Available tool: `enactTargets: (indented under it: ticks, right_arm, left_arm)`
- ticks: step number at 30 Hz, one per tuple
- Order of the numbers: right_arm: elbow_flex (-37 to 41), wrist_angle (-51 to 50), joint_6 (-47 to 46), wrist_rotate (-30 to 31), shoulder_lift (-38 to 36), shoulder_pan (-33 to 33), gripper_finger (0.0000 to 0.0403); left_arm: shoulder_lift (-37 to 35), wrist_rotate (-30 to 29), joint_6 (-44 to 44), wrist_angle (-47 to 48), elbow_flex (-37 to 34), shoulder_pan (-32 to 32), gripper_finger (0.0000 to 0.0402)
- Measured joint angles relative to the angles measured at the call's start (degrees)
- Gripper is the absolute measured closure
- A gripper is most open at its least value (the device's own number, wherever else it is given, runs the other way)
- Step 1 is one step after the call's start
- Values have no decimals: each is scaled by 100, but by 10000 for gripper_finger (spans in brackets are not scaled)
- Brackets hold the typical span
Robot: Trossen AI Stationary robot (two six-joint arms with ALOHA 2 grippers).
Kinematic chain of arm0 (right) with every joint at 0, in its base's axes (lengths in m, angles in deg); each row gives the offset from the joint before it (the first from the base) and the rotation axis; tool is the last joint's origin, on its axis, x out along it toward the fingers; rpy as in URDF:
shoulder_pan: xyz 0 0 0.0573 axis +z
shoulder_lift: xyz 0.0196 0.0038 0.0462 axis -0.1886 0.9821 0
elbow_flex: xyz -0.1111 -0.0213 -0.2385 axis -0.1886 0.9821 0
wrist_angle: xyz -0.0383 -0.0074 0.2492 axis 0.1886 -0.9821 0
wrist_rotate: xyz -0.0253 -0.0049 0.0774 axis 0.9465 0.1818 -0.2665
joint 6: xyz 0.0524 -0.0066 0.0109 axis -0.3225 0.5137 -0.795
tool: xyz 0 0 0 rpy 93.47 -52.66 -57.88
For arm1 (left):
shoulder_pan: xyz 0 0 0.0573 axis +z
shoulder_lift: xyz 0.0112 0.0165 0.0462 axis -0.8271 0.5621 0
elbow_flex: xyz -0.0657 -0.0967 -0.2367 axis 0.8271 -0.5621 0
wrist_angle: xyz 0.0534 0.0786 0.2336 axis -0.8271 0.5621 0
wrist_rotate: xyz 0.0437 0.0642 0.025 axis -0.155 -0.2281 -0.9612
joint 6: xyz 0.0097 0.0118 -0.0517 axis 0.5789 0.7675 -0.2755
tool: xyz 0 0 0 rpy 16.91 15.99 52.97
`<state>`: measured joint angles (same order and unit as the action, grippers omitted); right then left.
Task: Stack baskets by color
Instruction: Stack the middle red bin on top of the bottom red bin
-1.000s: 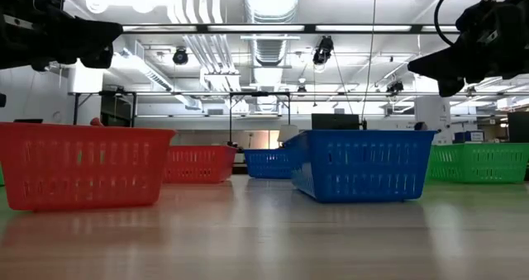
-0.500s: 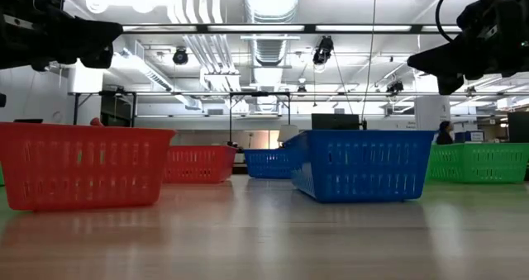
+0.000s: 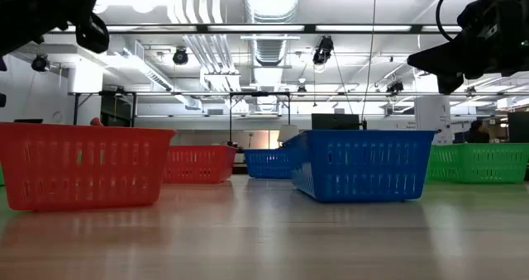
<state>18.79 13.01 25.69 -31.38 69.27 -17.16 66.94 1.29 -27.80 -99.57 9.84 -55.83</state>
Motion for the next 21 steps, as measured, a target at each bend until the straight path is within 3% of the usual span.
enactTargets:
  ticks: [14, 16, 21]
  right_arm:
    - [0, 37, 82, 1, 2, 0, 385]
    - [0, 233, 85, 0, 12, 0, 385]
    - [0, 1292, 360, -2, 167, 0, 385]
  left_arm:
    - [124, -34, 29, -261, 0, 0, 402]
    - [175, -337, -10, -261, 0, -2, 402]
    - [591, -1784, -439, -261, 0, 2, 402]
